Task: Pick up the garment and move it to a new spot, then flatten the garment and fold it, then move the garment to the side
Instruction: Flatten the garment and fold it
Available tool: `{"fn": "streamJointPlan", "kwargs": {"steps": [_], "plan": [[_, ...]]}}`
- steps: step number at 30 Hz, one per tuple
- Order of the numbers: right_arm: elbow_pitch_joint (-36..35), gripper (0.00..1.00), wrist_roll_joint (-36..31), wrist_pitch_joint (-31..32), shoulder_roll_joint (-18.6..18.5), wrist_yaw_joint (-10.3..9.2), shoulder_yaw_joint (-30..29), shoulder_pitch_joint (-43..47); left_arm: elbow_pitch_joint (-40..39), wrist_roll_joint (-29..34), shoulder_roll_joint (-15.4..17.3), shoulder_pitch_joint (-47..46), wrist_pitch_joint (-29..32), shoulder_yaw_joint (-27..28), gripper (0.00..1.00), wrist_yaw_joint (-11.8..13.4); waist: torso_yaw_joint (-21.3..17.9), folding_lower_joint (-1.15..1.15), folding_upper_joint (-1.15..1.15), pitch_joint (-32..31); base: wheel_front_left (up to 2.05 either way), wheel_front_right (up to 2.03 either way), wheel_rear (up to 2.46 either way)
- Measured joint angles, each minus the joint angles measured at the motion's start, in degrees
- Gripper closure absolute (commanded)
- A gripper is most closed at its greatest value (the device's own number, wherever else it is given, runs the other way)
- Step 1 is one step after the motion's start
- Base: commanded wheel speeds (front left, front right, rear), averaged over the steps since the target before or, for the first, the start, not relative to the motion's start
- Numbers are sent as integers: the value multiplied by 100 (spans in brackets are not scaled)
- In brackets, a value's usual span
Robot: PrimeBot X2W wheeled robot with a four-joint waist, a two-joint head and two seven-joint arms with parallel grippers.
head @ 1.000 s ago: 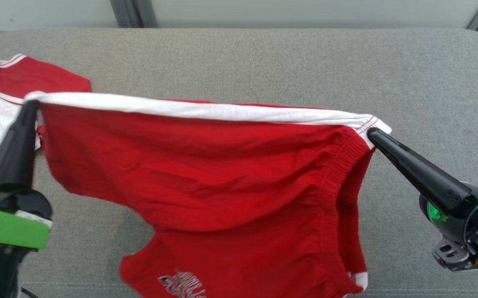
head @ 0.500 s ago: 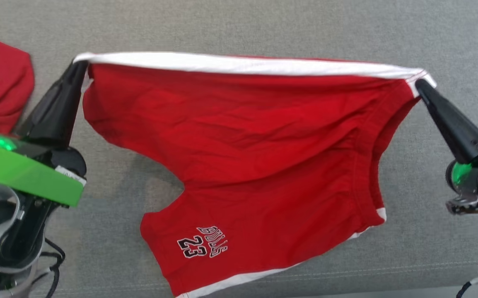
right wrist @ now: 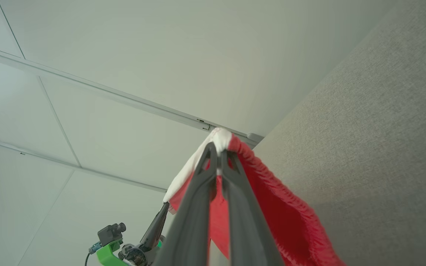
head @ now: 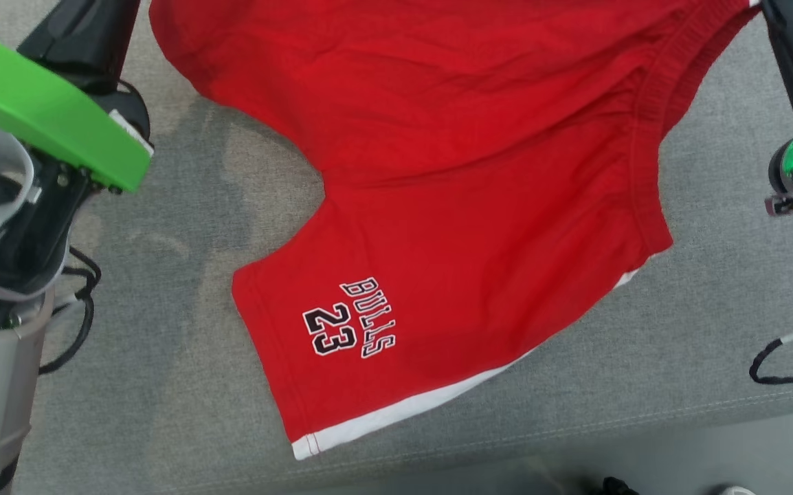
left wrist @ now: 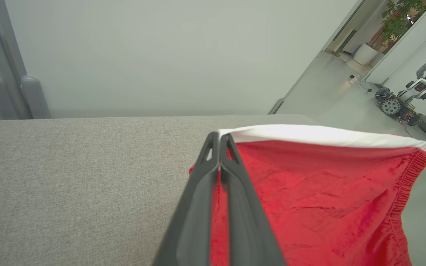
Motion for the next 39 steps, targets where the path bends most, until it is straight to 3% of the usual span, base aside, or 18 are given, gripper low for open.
{"fn": "streamJointPlan", "kwargs": {"steps": [15,17,19,20,21,25,29,32,34,35,37,39], "plan": [[981,100,-305,-100,0,-1,18,-1533,1023,391,-554,-1582,347,-170,100,0,-81,1,0,1117,0,0,0],[1059,82,-361,-100,13,-1,102,-1759,1134,527,-570,-1743,341,-170,100,0,-70,1,0,1269,0,0,0],[1107,55,-402,-100,35,-2,191,-1946,1270,582,-579,-1847,332,-190,100,0,-59,1,0,1410,0,0,0],[1137,19,-405,-100,58,-2,223,-2019,1338,593,-588,-1879,324,-215,100,0,-54,1,0,1473,0,0,0],[1179,0,-423,-102,89,-2,248,-2079,1407,594,-602,-1906,313,-254,94,0,-48,1,0,1531,0,0,0],[1321,0,-523,-99,152,-2,448,-2217,1700,635,-708,-1962,254,-345,66,0,-33,1,0,1717,0,0,0],[1460,0,-659,-88,144,4,610,-2367,1959,654,-744,-2029,68,-360,62,-54,-40,0,0,1779,0,0,0],[1612,0,-705,-73,169,119,689,-2390,2173,654,-767,-2051,-47,-378,53,-115,-55,0,0,1713,0,0,0],[1725,0,-724,-58,192,167,775,-2388,2335,677,-770,-2050,-122,-412,19,-169,-63,0,0,1647,0,0,0],[1777,0,-726,-29,196,181,825,-2384,2415,692,-769,-2048,-138,-438,11,-176,-67,0,0,1608,0,0,0],[1874,0,-743,13,211,205,918,-2375,2587,694,-770,-2040,-211,-467,0,-242,-74,0,0,1524,0,0,0],[1960,0,-712,41,297,246,968,-2345,2752,694,-769,-2003,-277,-480,0,-297,-77,0,0,1426,0,0,0]]}}
